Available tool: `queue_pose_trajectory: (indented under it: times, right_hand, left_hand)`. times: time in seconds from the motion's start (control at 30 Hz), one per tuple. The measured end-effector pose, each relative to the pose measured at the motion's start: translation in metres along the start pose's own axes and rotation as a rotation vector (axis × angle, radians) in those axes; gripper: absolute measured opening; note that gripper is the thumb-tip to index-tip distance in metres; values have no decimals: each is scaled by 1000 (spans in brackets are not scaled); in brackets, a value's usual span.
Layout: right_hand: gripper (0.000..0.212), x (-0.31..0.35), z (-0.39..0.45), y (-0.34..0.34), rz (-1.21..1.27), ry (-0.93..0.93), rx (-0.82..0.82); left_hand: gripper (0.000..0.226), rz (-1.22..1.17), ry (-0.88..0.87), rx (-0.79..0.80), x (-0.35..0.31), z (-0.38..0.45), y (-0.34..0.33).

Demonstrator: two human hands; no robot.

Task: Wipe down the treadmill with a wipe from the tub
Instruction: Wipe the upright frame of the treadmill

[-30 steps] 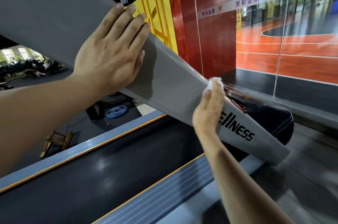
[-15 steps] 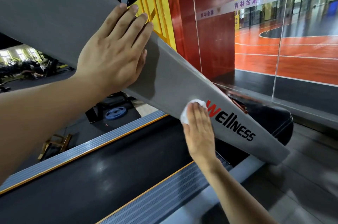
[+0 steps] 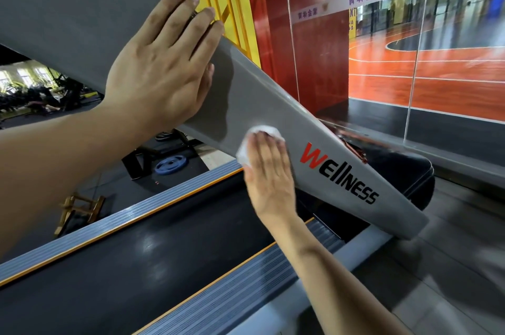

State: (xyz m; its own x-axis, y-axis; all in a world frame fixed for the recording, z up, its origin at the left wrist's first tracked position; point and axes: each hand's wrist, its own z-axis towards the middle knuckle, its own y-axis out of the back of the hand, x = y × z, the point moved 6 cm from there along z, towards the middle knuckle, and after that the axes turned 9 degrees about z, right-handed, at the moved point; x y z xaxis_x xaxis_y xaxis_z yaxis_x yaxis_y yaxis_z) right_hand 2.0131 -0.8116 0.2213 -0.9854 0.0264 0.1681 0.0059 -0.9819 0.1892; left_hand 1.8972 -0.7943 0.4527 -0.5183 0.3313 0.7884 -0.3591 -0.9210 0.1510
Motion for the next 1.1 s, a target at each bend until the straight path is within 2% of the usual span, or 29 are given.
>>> queue_pose_trajectory:
  times: [0.13,0.23,0.3,0.43,0.57,0.63,0.77,0.83,0.9,1.03,1.1]
  right_hand:
    - [88,-71,-72,16,-64,-351,40]
    - [72,-74,-77,17,38,-488,51]
    - [67,-55,-55,15,119,-447,44]
    - [58,-8,33,25,185,-179,40]
    - [57,-13,68,29,196,-230,-35]
    - [57,-37,45,27,193,-353,-74]
    - [56,-108,-17,33,255,-722,-202]
    - [54,-129,-18,39,317,-843,-198]
    - [53,-125,13,46,376,-816,-154]
    - [45,-65,79,47,422,-502,-27]
    - [42,-61,77,45,410,-446,-23]
  left_hand:
    - [58,-3,5,-2,0,0,-1]
    - [58,-1,4,-5,0,1,-2]
    - [58,8,5,-5,1,0,-2]
    - [58,3,6,-9,-3,2,-2]
    - [59,-3,17,-13,-4,1,-3]
    - [59,-8,9,-16,-4,1,-2]
    - [59,10,3,-21,-7,3,-2]
    - [59,20,12,-20,-6,2,-2]
    - [60,12,23,-14,-8,4,-2]
    - [63,-24,-70,37,-46,16,-9]
    - [63,-37,-136,54,-76,18,-17]
